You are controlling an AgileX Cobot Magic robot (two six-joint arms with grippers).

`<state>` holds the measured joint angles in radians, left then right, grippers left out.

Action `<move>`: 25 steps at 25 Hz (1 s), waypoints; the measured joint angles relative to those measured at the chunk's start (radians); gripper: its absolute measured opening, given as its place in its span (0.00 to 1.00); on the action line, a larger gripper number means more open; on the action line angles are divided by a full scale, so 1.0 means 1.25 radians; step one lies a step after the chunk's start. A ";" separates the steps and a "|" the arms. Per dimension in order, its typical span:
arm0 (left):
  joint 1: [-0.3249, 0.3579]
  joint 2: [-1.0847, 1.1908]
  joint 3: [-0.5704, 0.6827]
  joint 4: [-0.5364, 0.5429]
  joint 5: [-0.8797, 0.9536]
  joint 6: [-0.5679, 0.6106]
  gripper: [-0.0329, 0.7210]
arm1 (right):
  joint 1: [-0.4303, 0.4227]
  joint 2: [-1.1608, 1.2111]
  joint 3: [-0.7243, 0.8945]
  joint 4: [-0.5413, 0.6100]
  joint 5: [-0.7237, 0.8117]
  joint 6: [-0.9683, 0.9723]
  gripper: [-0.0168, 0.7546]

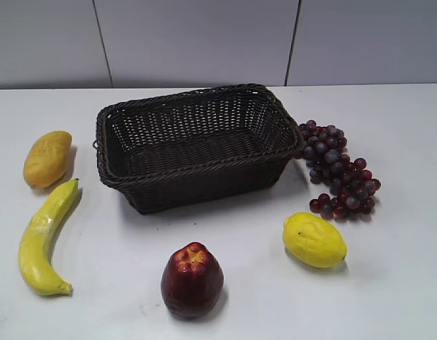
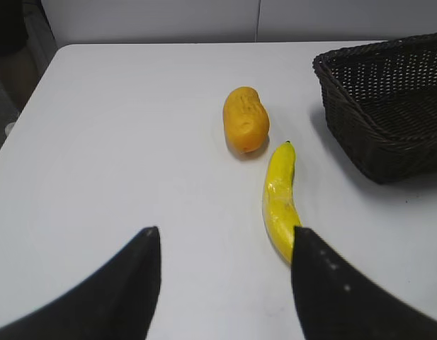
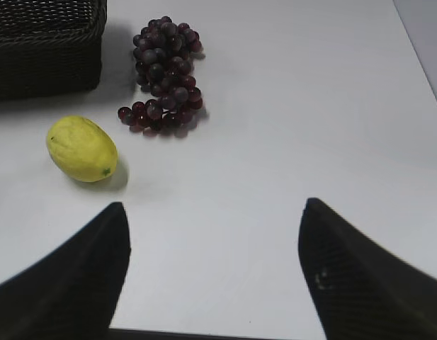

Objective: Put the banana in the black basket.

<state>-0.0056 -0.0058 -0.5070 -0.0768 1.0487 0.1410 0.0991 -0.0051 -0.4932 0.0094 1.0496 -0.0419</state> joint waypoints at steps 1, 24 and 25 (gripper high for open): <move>0.000 0.000 0.000 0.000 0.000 0.000 0.61 | 0.000 0.000 0.000 0.000 0.000 0.000 0.79; 0.000 0.001 -0.004 -0.001 -0.007 0.001 0.75 | 0.000 0.000 0.000 0.000 0.000 0.000 0.79; 0.000 0.007 -0.010 -0.001 -0.013 0.001 0.83 | 0.000 0.000 0.000 0.000 0.000 0.000 0.79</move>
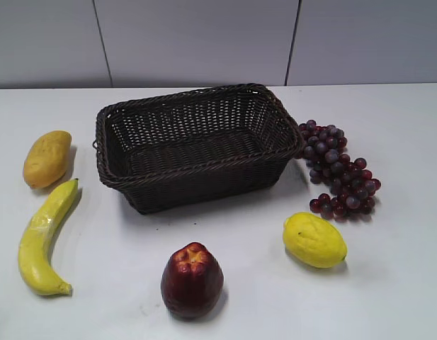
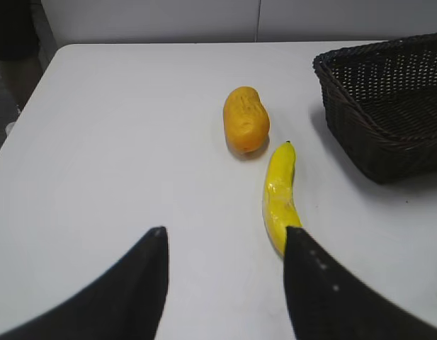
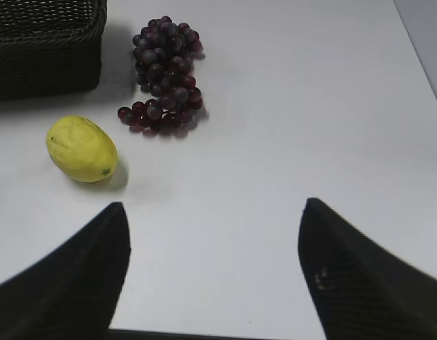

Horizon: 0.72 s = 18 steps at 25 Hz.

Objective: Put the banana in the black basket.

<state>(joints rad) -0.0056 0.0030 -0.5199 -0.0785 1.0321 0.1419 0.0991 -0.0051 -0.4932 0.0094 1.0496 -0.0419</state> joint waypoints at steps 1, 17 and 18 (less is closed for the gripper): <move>0.000 0.009 -0.005 0.000 -0.014 0.000 0.88 | 0.000 0.000 0.000 0.000 0.000 0.000 0.79; -0.032 0.586 -0.079 -0.080 -0.206 0.021 0.91 | 0.000 0.000 0.000 0.000 0.000 0.000 0.79; -0.040 0.621 -0.090 -0.081 -0.206 0.022 0.91 | 0.000 0.000 0.000 0.000 0.000 0.000 0.79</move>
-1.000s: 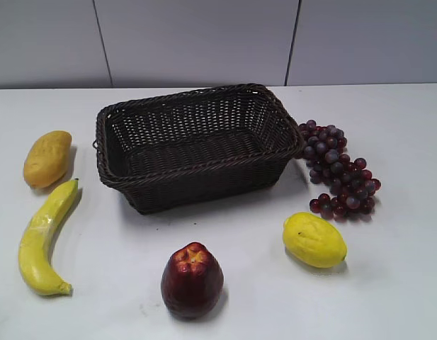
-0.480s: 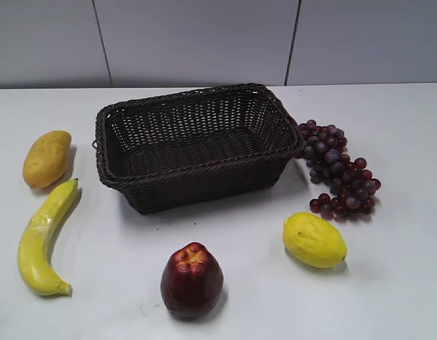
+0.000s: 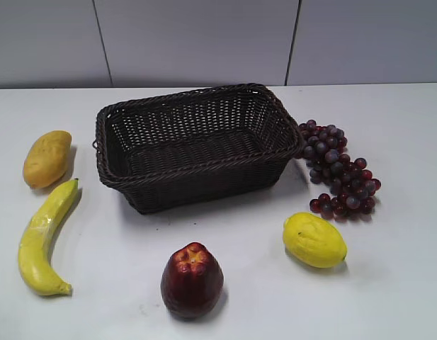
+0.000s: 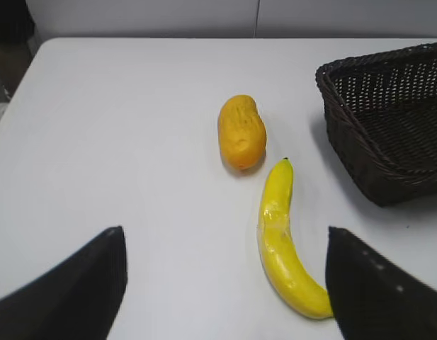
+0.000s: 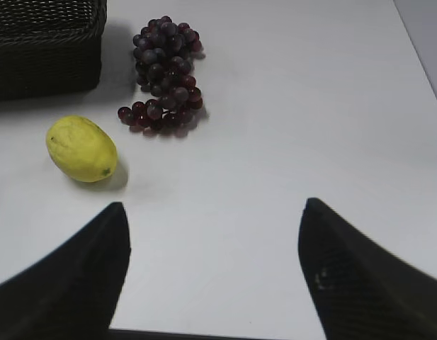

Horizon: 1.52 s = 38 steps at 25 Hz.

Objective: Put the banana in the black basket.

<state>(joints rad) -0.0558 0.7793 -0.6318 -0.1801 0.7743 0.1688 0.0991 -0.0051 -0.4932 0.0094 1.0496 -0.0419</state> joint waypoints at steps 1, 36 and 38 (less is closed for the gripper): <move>-0.011 0.040 -0.011 0.000 -0.001 0.003 0.91 | 0.000 0.000 0.000 0.000 0.000 0.000 0.79; -0.138 0.779 -0.100 0.026 -0.296 0.004 0.75 | 0.000 0.000 0.000 0.000 0.000 0.000 0.79; -0.138 0.785 -0.100 0.026 -0.296 0.004 0.68 | 0.000 0.000 0.000 0.000 0.000 0.000 0.79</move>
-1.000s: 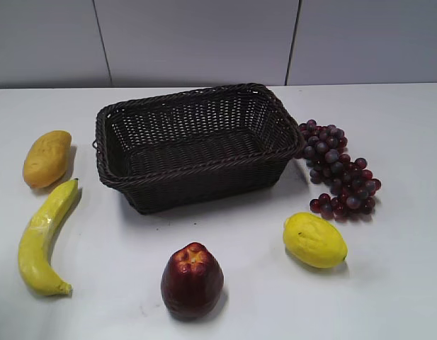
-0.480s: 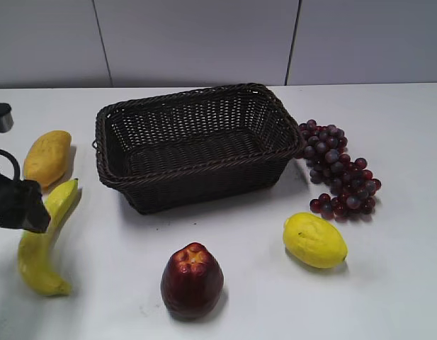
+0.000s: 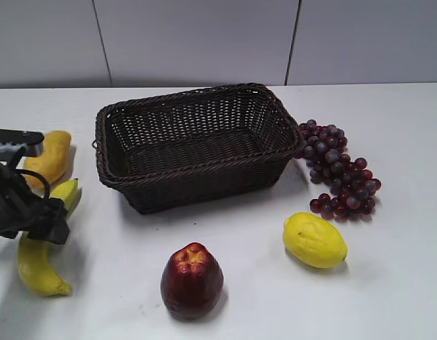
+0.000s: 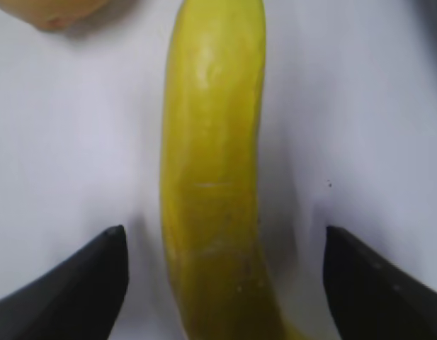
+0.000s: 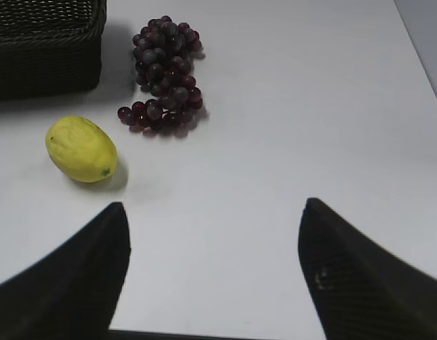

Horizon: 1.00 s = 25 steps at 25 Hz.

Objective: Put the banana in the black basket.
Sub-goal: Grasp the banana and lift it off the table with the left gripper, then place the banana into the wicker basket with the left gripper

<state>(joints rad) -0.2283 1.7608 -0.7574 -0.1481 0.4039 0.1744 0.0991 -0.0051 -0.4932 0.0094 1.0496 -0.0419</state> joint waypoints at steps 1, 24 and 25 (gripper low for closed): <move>0.000 0.002 0.000 0.000 0.000 0.000 0.64 | 0.000 0.000 0.000 0.000 0.000 0.000 0.79; -0.001 -0.342 -0.189 0.093 0.227 -0.044 0.44 | 0.000 0.000 0.000 0.000 0.000 0.000 0.79; -0.004 -0.336 -0.220 0.095 0.218 -0.038 0.44 | 0.000 0.000 0.000 0.000 0.000 0.000 0.79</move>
<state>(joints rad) -0.2332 1.3406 -1.0320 -0.0298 0.6765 0.1273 0.0991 -0.0051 -0.4932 0.0094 1.0496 -0.0419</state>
